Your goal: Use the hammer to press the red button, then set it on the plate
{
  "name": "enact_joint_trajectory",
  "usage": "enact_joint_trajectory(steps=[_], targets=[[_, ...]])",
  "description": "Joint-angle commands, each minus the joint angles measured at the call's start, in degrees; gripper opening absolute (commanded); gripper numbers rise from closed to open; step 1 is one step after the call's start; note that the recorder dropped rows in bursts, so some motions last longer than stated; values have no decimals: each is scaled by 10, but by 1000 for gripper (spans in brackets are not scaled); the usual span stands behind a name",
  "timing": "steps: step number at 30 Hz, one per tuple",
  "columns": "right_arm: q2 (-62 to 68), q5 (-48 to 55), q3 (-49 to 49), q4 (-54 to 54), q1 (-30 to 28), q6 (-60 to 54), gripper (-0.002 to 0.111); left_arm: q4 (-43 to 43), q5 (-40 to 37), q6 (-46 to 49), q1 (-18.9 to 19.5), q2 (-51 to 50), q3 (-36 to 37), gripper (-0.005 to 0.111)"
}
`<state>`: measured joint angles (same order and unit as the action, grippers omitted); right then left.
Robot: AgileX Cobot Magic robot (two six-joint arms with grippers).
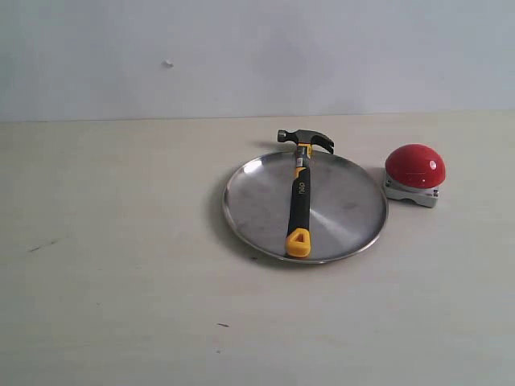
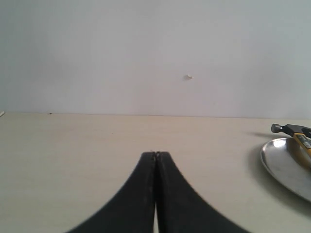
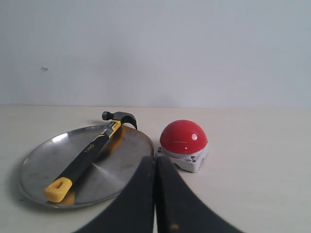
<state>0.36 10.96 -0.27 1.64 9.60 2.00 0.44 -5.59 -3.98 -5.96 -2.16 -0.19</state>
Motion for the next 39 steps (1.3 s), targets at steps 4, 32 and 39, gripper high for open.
enact_joint_trajectory(steps=[4,32,39], targets=[[-4,-8,3,-1,-10,-2,0,1,1,-5,2,3,2,0],[-4,-8,3,-1,-10,-3,0,1,1,-5,112,2,2,0],[-4,-8,3,-1,-10,-3,0,1,1,-5,112,2,2,0]])
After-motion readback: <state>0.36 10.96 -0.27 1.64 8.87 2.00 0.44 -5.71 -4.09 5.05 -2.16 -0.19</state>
